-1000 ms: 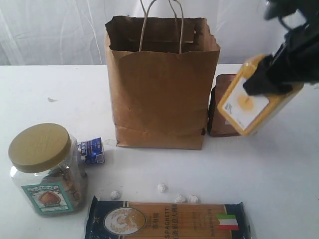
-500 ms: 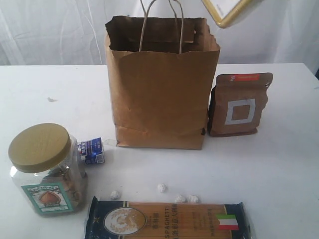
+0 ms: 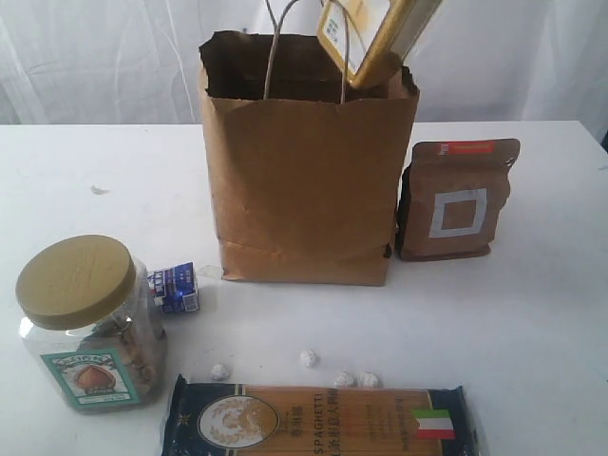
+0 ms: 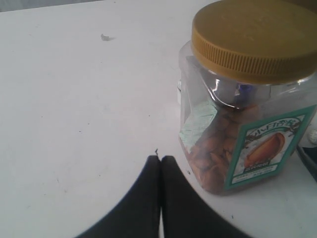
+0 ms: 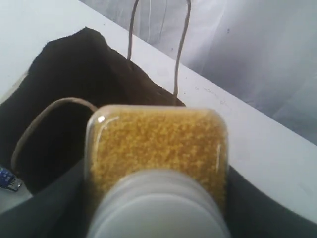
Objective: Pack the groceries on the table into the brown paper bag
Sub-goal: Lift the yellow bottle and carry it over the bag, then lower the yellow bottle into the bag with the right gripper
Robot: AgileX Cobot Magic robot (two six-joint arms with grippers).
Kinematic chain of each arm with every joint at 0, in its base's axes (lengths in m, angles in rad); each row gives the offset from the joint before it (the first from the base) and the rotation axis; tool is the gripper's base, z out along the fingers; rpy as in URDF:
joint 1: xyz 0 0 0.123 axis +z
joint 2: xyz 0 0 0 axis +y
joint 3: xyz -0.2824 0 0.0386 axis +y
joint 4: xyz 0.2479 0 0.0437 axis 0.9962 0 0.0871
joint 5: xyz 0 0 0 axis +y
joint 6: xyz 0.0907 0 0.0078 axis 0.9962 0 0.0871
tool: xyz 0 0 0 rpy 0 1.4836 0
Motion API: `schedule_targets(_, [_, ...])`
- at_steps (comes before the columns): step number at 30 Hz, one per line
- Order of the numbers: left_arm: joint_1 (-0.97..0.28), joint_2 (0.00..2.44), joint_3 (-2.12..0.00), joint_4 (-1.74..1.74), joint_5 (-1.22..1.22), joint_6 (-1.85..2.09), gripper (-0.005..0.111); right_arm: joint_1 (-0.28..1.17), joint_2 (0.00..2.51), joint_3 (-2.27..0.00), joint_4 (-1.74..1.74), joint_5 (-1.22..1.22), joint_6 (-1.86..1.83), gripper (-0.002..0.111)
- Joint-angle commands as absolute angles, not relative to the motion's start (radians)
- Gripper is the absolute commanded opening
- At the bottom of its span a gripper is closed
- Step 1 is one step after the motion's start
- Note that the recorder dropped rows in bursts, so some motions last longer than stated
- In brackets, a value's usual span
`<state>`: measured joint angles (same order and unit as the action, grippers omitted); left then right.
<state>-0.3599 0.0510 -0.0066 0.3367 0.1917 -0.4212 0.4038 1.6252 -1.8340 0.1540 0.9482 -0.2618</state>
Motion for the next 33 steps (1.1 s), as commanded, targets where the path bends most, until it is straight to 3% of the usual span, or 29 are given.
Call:
schedule_targets(1, [-0.358, 0.047, 0.0, 0.336, 0.194, -0.418, 0.0, 0.442, 1.647, -1.882, 0.074, 0.899, -0.2, 0.0])
schedule_targets(14, [-0.358, 0.047, 0.0, 0.336, 0.194, -0.418, 0.0, 0.539, 1.776, -1.924, -0.075, 1.042, -0.154, 0.0])
schedule_targets(27, [-0.358, 0.047, 0.0, 0.336, 0.194, -0.418, 0.0, 0.539, 1.877, -1.924, -0.087, 1.074, -0.157, 0.002])
schedule_targets(30, [-0.358, 0.047, 0.0, 0.336, 0.194, -0.418, 0.0, 0.539, 1.877, -1.924, -0.078, 1.068, -0.177, 0.019])
schedule_targets(33, [-0.358, 0.047, 0.0, 0.336, 0.194, -0.418, 0.0, 0.539, 1.877, -1.924, -0.078, 1.068, -0.177, 0.051])
